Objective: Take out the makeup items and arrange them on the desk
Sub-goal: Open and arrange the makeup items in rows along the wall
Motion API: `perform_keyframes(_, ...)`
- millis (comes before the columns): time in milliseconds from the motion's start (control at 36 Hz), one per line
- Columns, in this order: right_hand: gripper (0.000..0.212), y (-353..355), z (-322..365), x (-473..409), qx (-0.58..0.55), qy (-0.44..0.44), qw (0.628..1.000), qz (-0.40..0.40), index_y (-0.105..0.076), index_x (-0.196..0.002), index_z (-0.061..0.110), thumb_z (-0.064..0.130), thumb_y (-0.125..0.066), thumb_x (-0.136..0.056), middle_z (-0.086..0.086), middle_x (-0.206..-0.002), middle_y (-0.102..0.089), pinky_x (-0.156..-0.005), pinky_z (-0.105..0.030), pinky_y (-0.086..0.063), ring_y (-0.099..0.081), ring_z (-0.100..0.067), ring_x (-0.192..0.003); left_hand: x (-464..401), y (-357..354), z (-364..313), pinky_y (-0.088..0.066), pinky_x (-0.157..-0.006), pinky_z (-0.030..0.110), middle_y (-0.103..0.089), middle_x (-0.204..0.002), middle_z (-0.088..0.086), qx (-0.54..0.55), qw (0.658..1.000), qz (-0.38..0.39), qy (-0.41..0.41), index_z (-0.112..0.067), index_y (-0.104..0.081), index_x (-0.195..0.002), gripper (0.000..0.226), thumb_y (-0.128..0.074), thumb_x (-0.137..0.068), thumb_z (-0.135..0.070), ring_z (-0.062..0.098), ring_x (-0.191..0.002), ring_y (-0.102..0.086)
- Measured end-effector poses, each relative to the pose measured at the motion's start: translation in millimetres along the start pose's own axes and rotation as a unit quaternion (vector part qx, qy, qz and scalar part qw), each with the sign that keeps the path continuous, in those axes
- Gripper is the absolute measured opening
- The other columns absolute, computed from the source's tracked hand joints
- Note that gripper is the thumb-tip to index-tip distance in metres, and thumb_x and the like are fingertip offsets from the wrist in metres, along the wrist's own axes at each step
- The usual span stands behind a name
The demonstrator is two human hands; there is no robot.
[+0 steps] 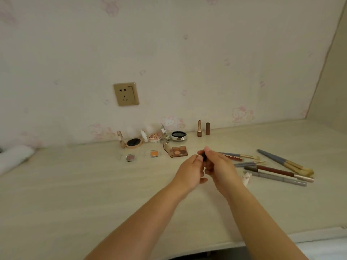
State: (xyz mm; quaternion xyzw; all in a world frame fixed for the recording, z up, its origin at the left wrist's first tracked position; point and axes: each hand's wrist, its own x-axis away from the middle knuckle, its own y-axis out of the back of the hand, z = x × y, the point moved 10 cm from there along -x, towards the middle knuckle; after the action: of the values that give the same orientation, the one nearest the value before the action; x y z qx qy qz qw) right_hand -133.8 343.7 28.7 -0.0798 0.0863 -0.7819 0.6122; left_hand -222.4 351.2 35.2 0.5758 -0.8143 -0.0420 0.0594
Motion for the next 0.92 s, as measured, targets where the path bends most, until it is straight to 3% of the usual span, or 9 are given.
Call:
perform_keyframes(56, 0.031, -11.9, -3.9, 3.8, -0.012, -0.003, 1.0, 0.007, -0.064, -0.077, 0.007, 0.03, -0.053, -0.094, 0.001, -0.056, -0.044, -0.059, -0.028, -0.035, -0.039, -0.014, -0.059, 5.9, 8.2, 6.2, -0.045, -0.055, 0.023, -0.034, -0.055, -0.005, 0.06, 0.998, -0.001, 0.025, -0.016, -0.05, -0.083, 0.028, -0.029, -0.102, -0.021, 0.008, -0.048, -0.033)
perform_keyframes(139, 0.034, -24.2, -5.7, 9.4, 0.066, 0.015, 0.998, 0.001, -0.066, -0.072, 0.011, 0.033, -0.052, -0.094, 0.004, -0.056, -0.049, -0.064, -0.028, -0.038, -0.044, -0.012, -0.059, 16.9, 18.5, 17.4, -0.043, -0.05, 0.021, -0.031, -0.044, -0.01, 0.131, 0.99, 0.004, 0.06, -0.013, -0.048, -0.074, 0.034, -0.03, -0.102, -0.021, 0.006, -0.041, -0.03)
perform_keyframes(306, 0.038, -49.5, -5.2, 18.6, 0.157, 0.052, 0.986, 0.012, -0.063, -0.067, 0.014, 0.031, -0.046, -0.097, 0.001, -0.06, -0.05, -0.06, -0.022, -0.036, -0.044, -0.007, -0.055, 35.2, 38.1, 30.9, -0.041, -0.05, 0.02, -0.028, -0.045, -0.008, 0.214, 0.97, 0.004, 0.112, -0.012, -0.05, -0.081, 0.028, -0.035, -0.101, -0.024, 0.005, -0.037, -0.028)
perform_keyframes(417, 0.039, -61.0, -6.7, 21.3, 0.168, 0.067, 0.983, 0.028, -0.064, -0.074, 0.012, 0.031, -0.041, -0.099, 0.002, -0.058, -0.049, -0.059, -0.021, -0.036, -0.043, -0.007, -0.054, 42.9, 44.2, 37.4, -0.044, -0.046, 0.018, -0.026, -0.045, -0.007, 0.261, 0.954, 0.015, 0.148, -0.011, -0.048, -0.072, 0.033, -0.041, -0.1, -0.029, 0.004, -0.035, -0.026)
perform_keyframes(556, 0.037, -72.8, -12.8, 20.7, 0.103, 0.045, 0.992, 0.056, -0.064, -0.076, 0.016, 0.03, -0.039, -0.099, 0.006, -0.054, -0.048, -0.063, -0.024, -0.038, -0.044, -0.011, -0.058, 44.8, 50.3, 35.8, -0.045, -0.046, 0.018, -0.028, -0.043, -0.008, 0.264, 0.954, -0.004, 0.138, -0.013, -0.048, -0.071, 0.033, -0.043, -0.099, -0.029, 0.004, -0.035, -0.029)
perform_keyframes(722, 0.029, -82.7, -24.0, 18.3, 0.004, 0.003, 0.991, 0.135, -0.066, -0.094, 0.016, 0.027, -0.04, -0.1, 0.002, -0.064, -0.054, -0.076, -0.03, -0.043, -0.052, -0.015, -0.07, 41.4, 58.7, 36.0, -0.045, -0.048, 0.021, -0.03, -0.046, -0.006, 0.27, 0.954, -0.014, 0.129, -0.012, -0.052, -0.071, 0.032, -0.047, -0.097, -0.03, 0.006, -0.038, -0.031)
perform_keyframes(917, 0.019, -63.9, -10.6, 10.0, 0.094, 0.027, 0.981, 0.168, -0.065, -0.096, 0.021, 0.018, -0.046, -0.097, 0.006, -0.073, -0.061, -0.076, -0.026, -0.042, -0.056, -0.011, -0.079, 25.1, 49.1, 33.9, -0.044, -0.053, 0.025, -0.032, -0.048, -0.003, 0.23, 0.964, 0.019, 0.132, -0.01, -0.052, -0.073, 0.032, -0.033, -0.096, -0.021, 0.01, -0.042, -0.036)
